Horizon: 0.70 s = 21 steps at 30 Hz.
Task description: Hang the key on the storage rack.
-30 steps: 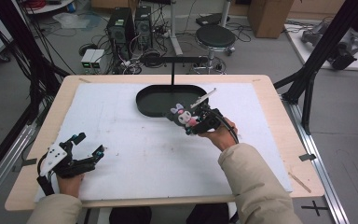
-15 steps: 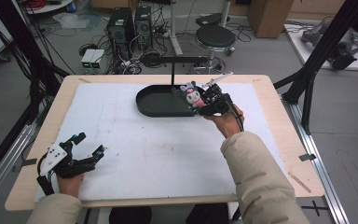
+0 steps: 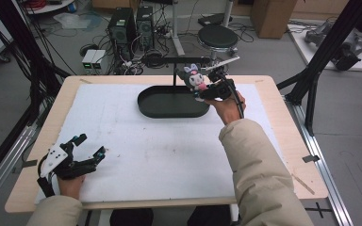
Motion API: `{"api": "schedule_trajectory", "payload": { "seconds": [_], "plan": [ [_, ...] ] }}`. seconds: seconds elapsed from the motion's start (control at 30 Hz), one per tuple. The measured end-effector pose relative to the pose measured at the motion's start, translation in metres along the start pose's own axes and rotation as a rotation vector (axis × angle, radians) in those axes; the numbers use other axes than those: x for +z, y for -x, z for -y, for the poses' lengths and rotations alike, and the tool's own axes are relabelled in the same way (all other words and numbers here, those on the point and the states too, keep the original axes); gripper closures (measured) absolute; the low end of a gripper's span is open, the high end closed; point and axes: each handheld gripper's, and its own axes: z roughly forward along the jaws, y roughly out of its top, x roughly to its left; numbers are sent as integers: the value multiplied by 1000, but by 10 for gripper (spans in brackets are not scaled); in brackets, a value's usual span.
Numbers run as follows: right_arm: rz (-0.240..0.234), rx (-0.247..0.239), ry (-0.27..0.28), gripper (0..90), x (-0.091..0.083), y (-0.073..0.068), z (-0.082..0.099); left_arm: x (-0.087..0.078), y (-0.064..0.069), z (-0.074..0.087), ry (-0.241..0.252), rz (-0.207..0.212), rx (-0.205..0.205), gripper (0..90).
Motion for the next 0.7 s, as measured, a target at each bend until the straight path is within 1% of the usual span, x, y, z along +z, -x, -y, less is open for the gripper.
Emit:
{"api": "schedule_trajectory", "payload": {
  "seconds": [0.1, 0.13, 0.17, 0.27, 0.3, 0.33, 0.37, 0.47, 0.53, 0.7],
  "plan": [
    [7, -6, 7, 577, 2, 1, -6, 0, 0, 0, -4, 1, 3, 125],
    [3, 2, 10, 577, 2, 2, -9, 0, 0, 0, -3, 2, 4, 125],
    [-2, 5, 28, 577, 3, 3, -13, 0, 0, 0, 2, 1, 3, 125],
    [-6, 13, 37, 577, 4, 4, -16, 0, 0, 0, -1, 2, 2, 125],
    [0, 18, 37, 577, 5, 5, -18, 0, 0, 0, -1, 2, 2, 125],
    [3, 16, 44, 576, 6, 6, -19, 0, 0, 0, -1, 1, -1, 125],
    [-2, 24, 53, 576, 6, 7, -22, 0, 0, 0, -2, 1, 1, 125],
    [-5, 23, 54, 576, 8, 9, -25, 0, 0, 0, -1, 0, -1, 125],
    [-8, 22, 72, 576, 8, 9, -27, 0, 0, 0, -1, 2, 0, 125],
    [-5, 44, 81, 576, 12, 13, -29, 0, 0, 0, -1, 1, -2, 125]
  ]
}}
